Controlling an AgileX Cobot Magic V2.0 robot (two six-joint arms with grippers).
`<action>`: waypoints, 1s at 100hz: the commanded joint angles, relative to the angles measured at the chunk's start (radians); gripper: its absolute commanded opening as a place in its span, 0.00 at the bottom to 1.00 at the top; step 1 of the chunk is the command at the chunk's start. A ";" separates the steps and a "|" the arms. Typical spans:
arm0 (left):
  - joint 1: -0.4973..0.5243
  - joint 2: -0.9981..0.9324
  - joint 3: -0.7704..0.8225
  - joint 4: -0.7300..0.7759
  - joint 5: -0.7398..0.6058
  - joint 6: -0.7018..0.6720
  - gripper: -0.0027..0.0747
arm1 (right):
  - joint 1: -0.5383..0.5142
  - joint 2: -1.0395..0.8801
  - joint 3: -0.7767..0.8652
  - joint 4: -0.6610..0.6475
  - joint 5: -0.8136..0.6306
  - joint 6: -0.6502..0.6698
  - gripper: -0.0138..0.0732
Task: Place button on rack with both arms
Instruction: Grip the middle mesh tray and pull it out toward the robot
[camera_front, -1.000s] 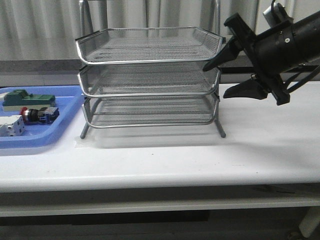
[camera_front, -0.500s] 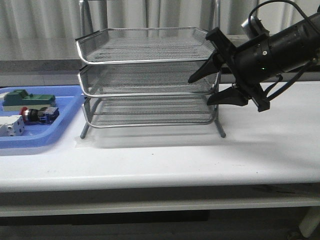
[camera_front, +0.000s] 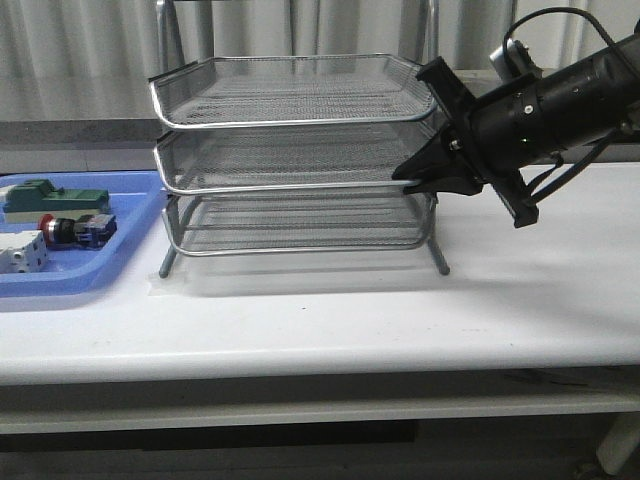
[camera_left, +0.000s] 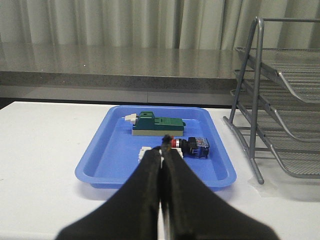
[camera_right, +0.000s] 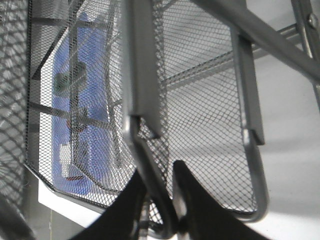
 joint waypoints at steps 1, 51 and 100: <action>-0.006 -0.034 0.045 -0.005 -0.067 -0.008 0.01 | -0.001 -0.044 -0.027 0.019 0.047 -0.012 0.17; -0.006 -0.034 0.045 -0.005 -0.067 -0.008 0.01 | -0.001 -0.081 0.144 0.000 0.076 -0.021 0.16; -0.006 -0.034 0.045 -0.005 -0.067 -0.008 0.01 | -0.001 -0.292 0.459 -0.007 0.068 -0.101 0.16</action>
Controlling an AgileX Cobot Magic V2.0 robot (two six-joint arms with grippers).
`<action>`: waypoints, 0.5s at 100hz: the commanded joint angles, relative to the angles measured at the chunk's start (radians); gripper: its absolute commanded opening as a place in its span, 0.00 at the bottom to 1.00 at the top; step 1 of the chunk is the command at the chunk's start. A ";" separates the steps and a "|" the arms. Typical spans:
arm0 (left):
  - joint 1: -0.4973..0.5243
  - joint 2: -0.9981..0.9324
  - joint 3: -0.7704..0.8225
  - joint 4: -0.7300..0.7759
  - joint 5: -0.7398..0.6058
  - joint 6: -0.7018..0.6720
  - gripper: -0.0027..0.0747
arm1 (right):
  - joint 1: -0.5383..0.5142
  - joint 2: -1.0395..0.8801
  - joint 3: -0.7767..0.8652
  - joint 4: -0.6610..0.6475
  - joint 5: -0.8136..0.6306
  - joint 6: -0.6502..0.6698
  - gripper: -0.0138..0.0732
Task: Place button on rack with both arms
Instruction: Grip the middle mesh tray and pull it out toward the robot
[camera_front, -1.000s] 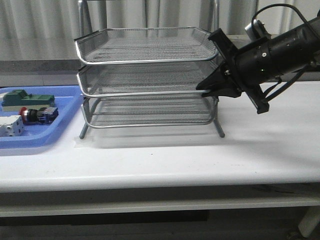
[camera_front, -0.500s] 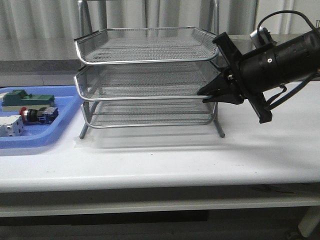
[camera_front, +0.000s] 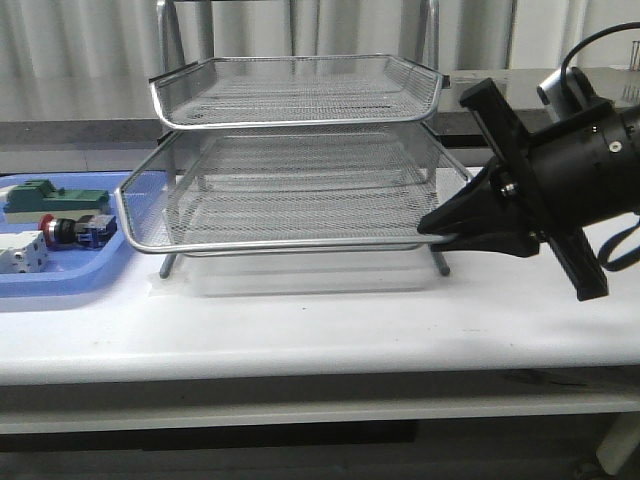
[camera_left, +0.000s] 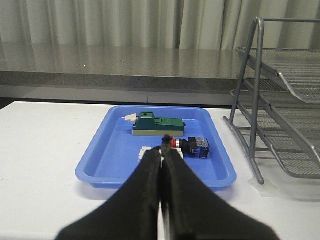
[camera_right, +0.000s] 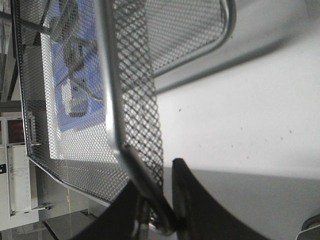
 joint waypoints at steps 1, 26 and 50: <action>-0.006 -0.034 0.045 -0.005 -0.067 -0.008 0.01 | 0.005 -0.062 0.048 -0.059 -0.003 -0.015 0.16; -0.006 -0.034 0.045 -0.005 -0.067 -0.008 0.01 | 0.005 -0.124 0.102 -0.058 -0.006 -0.048 0.17; -0.006 -0.034 0.045 -0.005 -0.067 -0.008 0.01 | 0.005 -0.146 0.097 -0.033 0.007 -0.102 0.58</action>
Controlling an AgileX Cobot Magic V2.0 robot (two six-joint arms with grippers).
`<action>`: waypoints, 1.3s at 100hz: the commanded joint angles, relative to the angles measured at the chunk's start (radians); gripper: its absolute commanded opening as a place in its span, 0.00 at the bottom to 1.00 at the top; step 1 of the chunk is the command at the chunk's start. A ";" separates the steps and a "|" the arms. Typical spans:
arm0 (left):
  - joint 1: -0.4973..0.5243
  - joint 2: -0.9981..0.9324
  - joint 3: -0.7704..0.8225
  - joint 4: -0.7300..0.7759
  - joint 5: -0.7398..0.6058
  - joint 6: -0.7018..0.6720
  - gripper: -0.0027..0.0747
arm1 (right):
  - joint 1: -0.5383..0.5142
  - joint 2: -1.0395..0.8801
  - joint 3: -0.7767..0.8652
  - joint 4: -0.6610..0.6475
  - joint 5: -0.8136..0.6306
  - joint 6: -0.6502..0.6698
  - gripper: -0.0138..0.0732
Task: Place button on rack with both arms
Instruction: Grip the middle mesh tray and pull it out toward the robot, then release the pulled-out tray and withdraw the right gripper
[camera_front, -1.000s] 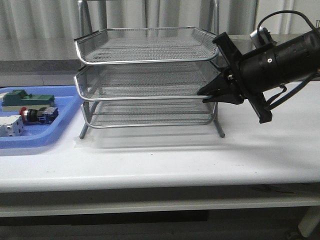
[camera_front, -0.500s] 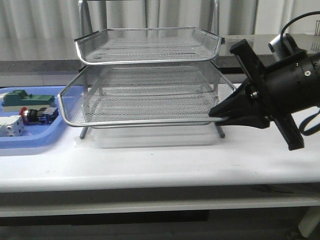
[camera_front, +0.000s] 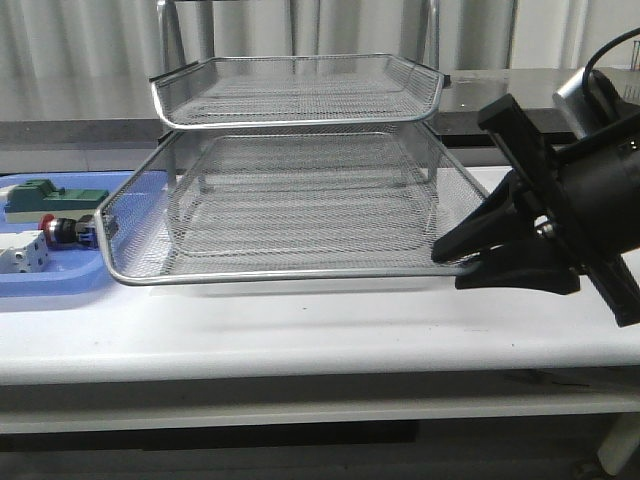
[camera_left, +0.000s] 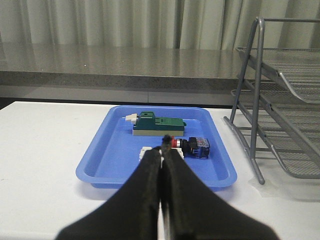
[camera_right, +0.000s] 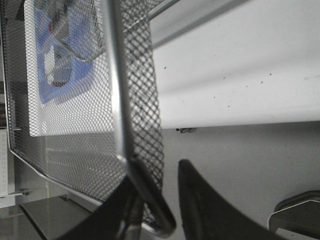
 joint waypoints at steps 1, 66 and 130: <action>-0.006 -0.034 0.045 -0.005 -0.067 -0.008 0.01 | -0.003 -0.047 -0.008 -0.001 0.027 -0.054 0.62; -0.006 -0.034 0.045 -0.005 -0.067 -0.008 0.01 | -0.004 -0.341 -0.019 -0.463 -0.012 0.132 0.83; -0.006 -0.034 0.045 -0.005 -0.067 -0.008 0.01 | -0.004 -0.747 -0.274 -1.464 0.269 0.903 0.83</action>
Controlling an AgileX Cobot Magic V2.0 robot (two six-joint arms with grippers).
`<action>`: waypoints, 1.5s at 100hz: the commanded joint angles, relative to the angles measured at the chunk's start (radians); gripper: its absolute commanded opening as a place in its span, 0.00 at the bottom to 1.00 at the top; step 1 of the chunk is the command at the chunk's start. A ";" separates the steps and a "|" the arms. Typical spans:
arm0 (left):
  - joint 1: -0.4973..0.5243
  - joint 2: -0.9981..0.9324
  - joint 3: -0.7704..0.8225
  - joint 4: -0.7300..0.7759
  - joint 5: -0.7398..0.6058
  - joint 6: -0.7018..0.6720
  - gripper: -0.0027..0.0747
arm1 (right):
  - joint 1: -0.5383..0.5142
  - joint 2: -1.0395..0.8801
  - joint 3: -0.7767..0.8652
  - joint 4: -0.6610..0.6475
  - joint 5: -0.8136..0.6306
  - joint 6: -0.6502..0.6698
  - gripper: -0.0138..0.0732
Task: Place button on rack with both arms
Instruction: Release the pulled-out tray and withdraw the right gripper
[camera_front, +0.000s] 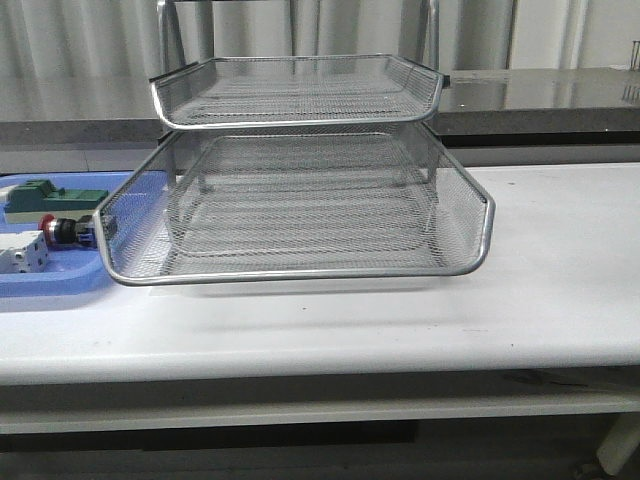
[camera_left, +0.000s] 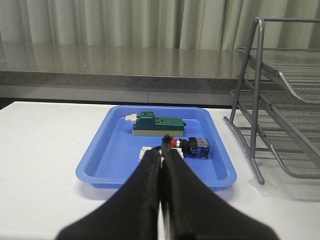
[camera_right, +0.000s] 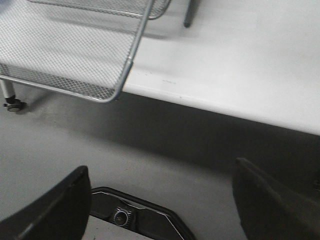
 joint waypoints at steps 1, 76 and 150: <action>-0.006 -0.034 0.045 -0.005 -0.067 -0.008 0.01 | -0.004 -0.060 -0.045 -0.088 0.038 0.072 0.83; -0.006 -0.034 0.045 -0.005 -0.067 -0.008 0.01 | -0.004 -0.269 -0.045 -0.214 0.159 0.154 0.19; -0.006 -0.034 0.045 -0.005 -0.071 -0.008 0.01 | -0.004 -0.269 -0.045 -0.214 0.158 0.154 0.08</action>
